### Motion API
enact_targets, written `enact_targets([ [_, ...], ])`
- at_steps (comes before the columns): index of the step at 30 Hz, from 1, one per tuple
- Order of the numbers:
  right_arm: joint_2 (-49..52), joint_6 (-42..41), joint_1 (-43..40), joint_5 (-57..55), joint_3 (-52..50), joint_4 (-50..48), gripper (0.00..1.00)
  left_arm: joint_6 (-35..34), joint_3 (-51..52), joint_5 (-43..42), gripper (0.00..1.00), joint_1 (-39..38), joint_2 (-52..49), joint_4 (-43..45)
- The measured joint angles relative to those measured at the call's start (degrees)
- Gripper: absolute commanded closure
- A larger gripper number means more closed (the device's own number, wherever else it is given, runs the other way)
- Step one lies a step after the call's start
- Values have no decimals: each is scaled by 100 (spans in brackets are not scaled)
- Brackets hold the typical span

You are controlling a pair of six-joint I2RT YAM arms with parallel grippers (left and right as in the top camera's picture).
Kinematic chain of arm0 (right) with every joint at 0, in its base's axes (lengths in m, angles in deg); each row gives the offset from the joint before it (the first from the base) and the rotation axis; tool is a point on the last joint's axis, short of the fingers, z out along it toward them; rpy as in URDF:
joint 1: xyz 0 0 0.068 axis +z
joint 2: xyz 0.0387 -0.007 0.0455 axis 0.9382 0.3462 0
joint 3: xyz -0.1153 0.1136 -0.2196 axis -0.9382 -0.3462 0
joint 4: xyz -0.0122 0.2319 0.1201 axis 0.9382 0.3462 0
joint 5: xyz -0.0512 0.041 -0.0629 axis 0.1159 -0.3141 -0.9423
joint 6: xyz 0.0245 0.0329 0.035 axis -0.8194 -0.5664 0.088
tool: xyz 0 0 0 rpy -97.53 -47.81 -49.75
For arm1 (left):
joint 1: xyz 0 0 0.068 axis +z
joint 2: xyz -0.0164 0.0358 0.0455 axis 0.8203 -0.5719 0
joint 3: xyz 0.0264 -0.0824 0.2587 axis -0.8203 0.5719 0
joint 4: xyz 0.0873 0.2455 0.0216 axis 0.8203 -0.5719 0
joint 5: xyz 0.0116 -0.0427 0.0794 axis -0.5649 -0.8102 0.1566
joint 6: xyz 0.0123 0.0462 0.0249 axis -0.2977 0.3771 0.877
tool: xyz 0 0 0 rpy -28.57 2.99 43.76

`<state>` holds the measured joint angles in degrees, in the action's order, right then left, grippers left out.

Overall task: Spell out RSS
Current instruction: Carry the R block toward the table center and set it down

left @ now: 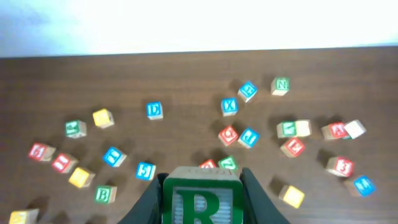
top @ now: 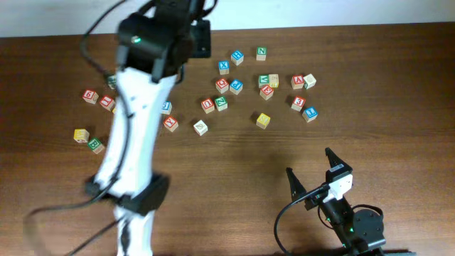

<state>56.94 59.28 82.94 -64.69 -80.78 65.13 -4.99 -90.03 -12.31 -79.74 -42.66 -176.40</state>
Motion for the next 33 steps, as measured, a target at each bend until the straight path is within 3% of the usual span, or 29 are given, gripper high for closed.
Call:
enact_targets([
  [4, 0, 2, 0, 0, 0, -2, 2, -9, 4068, 61, 100, 17, 2146, 2107],
  [6, 2, 2, 0, 0, 0, 0, 2, -17, 5683, 50, 100, 13, 2868, 2669],
  [12, 0, 2, -2, 2, 0, 0, 2, -286, 8188, -330, 100, -81, 4061, 3080],
  [17, 0, 2, -2, 2, 0, 0, 2, -577, 9449, -658, 100, -654, 4000, 3766],
  [23, 0, 2, -2, 2, 0, 0, 2, -2140, 10465, -385, 100, -1224, 3998, 4317],
  [26, 0, 4, -2, 0, 0, 0, 2, -2544, 10572, -31, 100, -1414, 3897, 4715],
  [33, -2, 2, 0, 2, 0, 0, 2, -2708, 10577, 210, 100, -1445, 2677, 5176],
])
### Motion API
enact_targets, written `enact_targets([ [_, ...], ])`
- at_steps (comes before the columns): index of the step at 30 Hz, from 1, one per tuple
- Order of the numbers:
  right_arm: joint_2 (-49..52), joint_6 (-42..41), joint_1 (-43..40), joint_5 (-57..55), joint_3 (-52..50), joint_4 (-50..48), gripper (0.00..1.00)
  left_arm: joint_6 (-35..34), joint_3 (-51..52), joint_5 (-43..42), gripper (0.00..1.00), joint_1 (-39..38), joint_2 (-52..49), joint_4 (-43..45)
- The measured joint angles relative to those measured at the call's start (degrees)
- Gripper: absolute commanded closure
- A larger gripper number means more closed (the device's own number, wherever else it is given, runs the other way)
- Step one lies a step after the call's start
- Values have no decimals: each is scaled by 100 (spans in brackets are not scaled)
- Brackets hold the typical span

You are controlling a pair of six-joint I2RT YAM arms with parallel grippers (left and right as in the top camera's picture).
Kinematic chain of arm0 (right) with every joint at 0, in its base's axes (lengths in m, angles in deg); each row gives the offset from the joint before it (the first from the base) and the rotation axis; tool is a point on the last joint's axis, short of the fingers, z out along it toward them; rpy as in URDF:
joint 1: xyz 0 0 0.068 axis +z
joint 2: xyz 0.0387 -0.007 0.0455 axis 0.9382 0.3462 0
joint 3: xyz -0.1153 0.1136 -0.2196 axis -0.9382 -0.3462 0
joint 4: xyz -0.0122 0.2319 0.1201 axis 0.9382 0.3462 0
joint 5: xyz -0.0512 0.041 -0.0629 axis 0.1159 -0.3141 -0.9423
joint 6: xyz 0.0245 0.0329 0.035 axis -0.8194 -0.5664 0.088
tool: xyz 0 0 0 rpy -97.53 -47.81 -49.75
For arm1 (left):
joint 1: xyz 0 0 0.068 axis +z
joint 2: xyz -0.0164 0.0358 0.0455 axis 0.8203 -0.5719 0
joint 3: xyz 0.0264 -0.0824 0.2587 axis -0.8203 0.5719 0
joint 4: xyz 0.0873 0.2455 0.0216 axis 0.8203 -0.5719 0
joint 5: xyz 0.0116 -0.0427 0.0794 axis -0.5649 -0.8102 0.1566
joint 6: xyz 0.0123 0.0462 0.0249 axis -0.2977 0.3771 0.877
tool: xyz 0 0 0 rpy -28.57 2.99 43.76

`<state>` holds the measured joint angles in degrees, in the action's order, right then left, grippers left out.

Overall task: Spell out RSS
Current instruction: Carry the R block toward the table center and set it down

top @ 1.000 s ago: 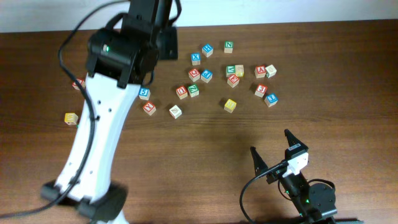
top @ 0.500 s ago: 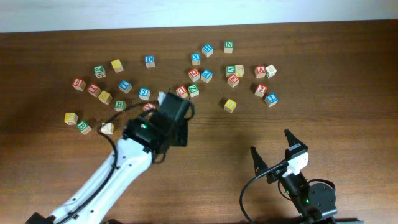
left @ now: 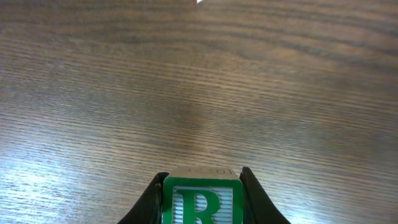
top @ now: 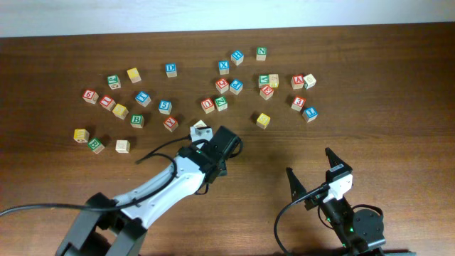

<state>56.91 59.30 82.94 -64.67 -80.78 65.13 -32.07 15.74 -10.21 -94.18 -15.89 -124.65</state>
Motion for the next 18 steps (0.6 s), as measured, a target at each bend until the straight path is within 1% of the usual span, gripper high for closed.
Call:
enact_targets([
  [7, 2, 0, 0, 0, 0, 0, 2, 197, 7, 101, 100, 0, -120, 551],
  [14, 2, 2, -2, 0, 0, 0, 2, 376, 7, 153, 100, 0, -376, 728],
  [18, 0, 0, 0, 0, 0, 0, 2, 629, 9, 192, 100, 0, -533, 857],
])
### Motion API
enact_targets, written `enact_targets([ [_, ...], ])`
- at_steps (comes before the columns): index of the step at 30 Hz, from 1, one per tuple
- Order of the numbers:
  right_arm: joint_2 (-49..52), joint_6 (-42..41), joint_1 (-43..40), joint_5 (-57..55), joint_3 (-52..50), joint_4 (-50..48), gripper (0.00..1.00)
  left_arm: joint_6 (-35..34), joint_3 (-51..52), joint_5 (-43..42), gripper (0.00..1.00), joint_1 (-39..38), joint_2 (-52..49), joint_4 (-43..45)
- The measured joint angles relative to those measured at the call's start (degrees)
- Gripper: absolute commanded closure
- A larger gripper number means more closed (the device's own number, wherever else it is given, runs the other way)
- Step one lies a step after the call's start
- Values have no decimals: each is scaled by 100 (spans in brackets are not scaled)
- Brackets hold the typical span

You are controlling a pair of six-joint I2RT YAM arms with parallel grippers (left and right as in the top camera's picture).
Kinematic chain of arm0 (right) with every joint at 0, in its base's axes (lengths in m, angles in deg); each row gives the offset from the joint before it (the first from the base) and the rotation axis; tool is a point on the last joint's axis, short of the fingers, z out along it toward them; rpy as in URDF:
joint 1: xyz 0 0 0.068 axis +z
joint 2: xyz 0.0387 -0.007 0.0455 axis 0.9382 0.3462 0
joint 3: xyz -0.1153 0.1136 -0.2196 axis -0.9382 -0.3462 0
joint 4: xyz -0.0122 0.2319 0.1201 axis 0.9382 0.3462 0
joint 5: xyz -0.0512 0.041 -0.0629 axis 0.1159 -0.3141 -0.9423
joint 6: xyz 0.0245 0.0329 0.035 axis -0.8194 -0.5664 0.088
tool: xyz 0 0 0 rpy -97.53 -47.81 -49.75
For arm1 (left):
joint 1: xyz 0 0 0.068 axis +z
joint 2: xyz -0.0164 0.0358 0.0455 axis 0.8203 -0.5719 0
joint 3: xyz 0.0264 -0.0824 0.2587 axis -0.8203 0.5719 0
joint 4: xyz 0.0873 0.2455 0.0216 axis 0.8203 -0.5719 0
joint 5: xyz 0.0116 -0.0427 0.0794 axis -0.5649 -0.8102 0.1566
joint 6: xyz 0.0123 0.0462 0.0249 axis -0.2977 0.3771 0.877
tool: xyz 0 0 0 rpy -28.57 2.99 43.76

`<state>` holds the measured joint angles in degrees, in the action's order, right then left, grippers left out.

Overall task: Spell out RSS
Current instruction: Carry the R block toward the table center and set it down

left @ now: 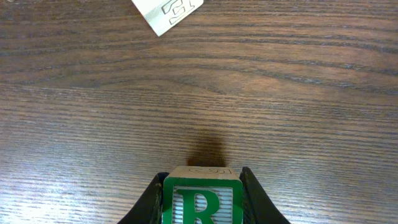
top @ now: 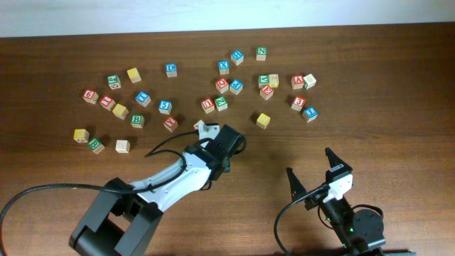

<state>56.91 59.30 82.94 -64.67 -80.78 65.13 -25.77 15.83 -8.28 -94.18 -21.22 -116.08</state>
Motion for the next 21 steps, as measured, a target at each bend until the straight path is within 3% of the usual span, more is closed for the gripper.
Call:
enact_targets([
  [5, 2, 2, 0, 0, 0, 0, 2, 109, 0, 98, 96, 0, 0, 15],
  [6, 2, 0, 0, 0, 0, 0, 2, 127, 0, 118, 85, 0, 0, 20],
  [8, 2, 2, 0, 0, 0, 0, 2, 131, 0, 138, 73, 0, 0, 20],
  [13, 2, -2, -2, 0, 0, 0, 2, 175, 0, 157, 51, 0, 0, 39],
  [17, 2, 0, 0, 0, 0, 0, 2, 170, 0, 177, 49, 0, 0, 39],
  [21, 2, 0, -2, 0, 0, 0, 2, 177, 0, 181, 71, 0, 0, 35],
])
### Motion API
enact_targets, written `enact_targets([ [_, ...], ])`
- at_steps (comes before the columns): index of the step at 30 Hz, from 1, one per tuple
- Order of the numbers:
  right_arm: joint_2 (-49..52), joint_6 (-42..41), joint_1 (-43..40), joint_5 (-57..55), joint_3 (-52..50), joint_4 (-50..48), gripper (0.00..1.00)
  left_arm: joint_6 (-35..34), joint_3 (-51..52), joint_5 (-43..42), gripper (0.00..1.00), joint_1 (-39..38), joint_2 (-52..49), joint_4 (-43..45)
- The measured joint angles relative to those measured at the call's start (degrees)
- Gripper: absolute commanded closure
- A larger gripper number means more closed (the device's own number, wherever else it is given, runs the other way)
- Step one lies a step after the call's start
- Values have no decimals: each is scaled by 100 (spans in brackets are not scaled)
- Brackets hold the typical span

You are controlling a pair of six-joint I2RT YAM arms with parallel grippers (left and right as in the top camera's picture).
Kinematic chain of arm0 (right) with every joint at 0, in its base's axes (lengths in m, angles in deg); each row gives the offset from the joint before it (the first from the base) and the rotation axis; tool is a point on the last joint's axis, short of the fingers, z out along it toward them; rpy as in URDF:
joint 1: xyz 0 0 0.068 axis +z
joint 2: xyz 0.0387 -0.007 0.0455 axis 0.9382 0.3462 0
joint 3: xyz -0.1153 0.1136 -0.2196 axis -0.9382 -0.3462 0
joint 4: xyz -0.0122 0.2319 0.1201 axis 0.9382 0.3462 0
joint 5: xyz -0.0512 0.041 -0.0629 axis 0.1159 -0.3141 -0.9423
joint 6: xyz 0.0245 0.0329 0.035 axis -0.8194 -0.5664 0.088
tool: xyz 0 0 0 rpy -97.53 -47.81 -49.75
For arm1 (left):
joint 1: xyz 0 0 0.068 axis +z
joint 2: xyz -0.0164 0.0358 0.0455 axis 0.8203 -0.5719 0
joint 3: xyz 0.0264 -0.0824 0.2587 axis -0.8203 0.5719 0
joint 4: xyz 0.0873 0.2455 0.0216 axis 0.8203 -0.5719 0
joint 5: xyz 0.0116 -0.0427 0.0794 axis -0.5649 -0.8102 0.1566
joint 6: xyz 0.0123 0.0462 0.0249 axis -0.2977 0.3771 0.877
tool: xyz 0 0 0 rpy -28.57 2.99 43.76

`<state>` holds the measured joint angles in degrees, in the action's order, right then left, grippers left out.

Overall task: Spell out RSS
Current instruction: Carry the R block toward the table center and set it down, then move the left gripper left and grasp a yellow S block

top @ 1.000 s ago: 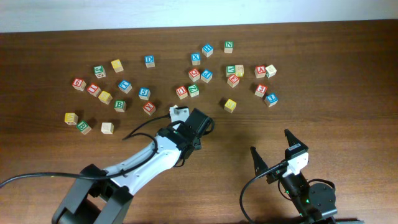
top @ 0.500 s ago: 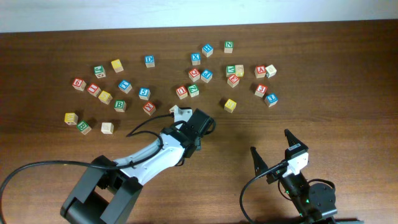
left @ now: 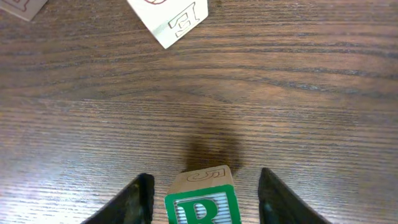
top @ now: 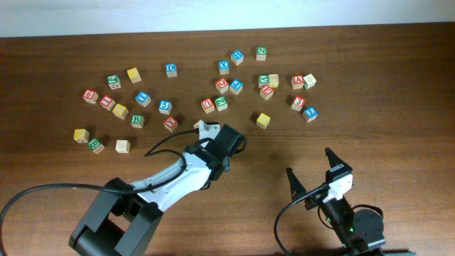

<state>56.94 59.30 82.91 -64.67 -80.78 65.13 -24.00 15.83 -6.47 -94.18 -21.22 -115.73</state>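
Observation:
The green R block [left: 202, 200] stands on the wood table, turned slightly, between the spread fingers of my left gripper [left: 205, 179]. That gripper is open and neither finger touches the block. In the overhead view the left gripper [top: 226, 142] sits just in front of the scattered blocks, and the R block is hidden under it. My right gripper [top: 311, 169] rests open near the front right with nothing in it. I cannot pick out any S block among the scattered letter blocks.
A white block [left: 176, 18] lies just beyond the R block, and it shows as the white block [top: 206, 128] beside the gripper. Several letter blocks [top: 234, 84] are scattered across the back half of the brown table [top: 370, 128].
My left gripper has opened and let go of the R block, which now stands on the table between the fingers. The right arm has not moved.
My left gripper first held the R block high above the scattered blocks. Then it was low over bare table in front of them, still shut on the block. Then the block was down by the white block, and now it is released.

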Motion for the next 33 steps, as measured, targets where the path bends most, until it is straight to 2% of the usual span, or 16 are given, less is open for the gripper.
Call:
enact_targets([
  [2, -2, 0, 0, 0, 0, 0, 2, 9, 0, 13, 79, 0, 0, -4],
  [6, 0, 0, 0, 0, 0, 0, 2, 35, -2, 39, 76, -4, 0, -15],
  [7, 0, 2, 2, 0, 0, 0, 2, 35, -2, 37, 71, -4, 0, -15],
  [8, 0, 0, 0, 0, 0, 0, 2, 37, 0, 37, 57, -4, 0, -15],
  [9, 0, 0, 2, 0, 0, 0, 2, 61, 0, 39, 48, -4, 0, -22],
  [11, 0, 0, 2, 0, 0, 0, 2, 101, -2, 37, 39, -4, 0, -20],
  [17, -2, 2, 0, 0, 0, 0, 2, 367, -98, 63, 41, -4, 0, -214],
  [18, -2, 2, 2, -2, 0, 0, 2, 450, -269, 125, 37, -4, 2, -518],
  [20, -2, 2, 0, 0, 0, -2, 2, 656, -1161, 463, 21, -4, 109, -1556],
  [21, -4, 2, 0, 0, 0, 0, 2, 719, -1545, 590, 18, -4, 249, -1945],
  [22, -2, -2, 2, 0, 0, 0, 2, 826, -2170, 824, 10, -2, 557, -2288],
  [24, -2, -2, 2, 0, 0, 0, 2, 949, -2879, 1231, 0, 66, 1274, -2498],
  [26, -2, 0, 2, 0, 0, 0, 2, 1204, -3145, 1475, 0, 479, 1998, -2586],
  [28, -2, -2, 2, 0, 0, 0, 2, 1362, -3176, 1587, 1, 1617, 2457, -2922],
  [30, -2, 0, 2, -2, 0, 0, 2, 1670, -3167, 1401, 1, 2846, 2415, -3056],
  [33, -2, 0, 2, 0, 0, 0, 2, 2037, -3139, 863, 0, 3919, 2326, -3069],
])
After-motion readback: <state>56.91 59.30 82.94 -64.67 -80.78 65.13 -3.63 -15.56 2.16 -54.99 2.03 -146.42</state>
